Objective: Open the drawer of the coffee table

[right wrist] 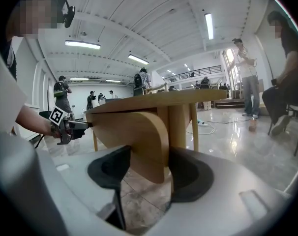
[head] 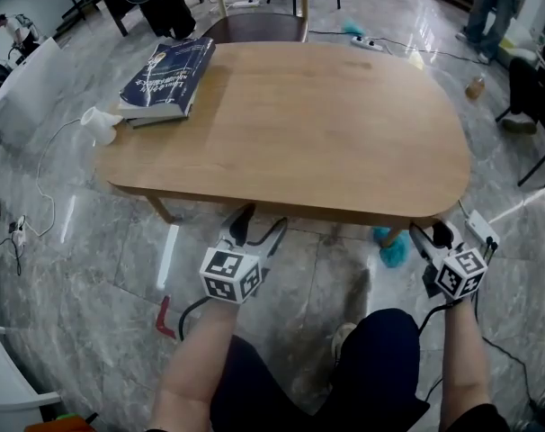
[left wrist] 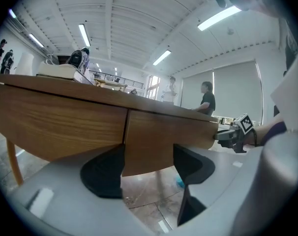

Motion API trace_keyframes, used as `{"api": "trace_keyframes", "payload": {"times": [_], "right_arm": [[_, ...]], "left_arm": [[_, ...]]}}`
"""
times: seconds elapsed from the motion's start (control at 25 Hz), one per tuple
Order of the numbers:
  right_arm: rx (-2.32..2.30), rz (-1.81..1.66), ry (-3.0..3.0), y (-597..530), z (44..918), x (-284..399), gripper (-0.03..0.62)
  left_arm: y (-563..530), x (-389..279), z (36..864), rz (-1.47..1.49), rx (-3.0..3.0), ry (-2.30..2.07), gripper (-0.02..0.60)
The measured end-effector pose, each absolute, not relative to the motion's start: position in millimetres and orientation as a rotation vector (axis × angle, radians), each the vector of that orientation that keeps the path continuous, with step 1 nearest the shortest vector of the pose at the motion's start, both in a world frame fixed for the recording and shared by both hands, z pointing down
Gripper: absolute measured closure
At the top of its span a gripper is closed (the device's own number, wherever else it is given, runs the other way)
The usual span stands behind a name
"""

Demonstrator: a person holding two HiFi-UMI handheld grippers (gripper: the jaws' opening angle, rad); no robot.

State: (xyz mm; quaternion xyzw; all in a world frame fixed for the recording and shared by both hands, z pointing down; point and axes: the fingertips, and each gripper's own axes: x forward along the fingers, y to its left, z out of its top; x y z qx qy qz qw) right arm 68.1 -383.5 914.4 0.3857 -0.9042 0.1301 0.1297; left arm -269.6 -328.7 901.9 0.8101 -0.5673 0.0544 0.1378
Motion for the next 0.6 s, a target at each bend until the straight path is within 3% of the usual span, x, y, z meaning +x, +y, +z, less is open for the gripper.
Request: {"api": "trace_keyframes", "payload": {"times": [0.36, 0.48, 0.6], "right_arm": [[1.123, 0.375, -2.623, -348.7, 913.3, 72.4, 0.350], [1.136, 0.372, -2.614, -342.1, 913.4, 73.7, 0.352], [1.141, 0.328, -2.597, -343.3, 909.6, 75.3, 0.352]], "left_arm": [[-292.5, -268.6, 900.3, 0.133, 2.392, -1.607, 0.279], [-288.7, -278.5, 901.6, 0.142, 2.394, -1.628, 0.311], [-297.3, -287.8, 898.6, 0.151, 2.400, -1.636, 0.273]]}}
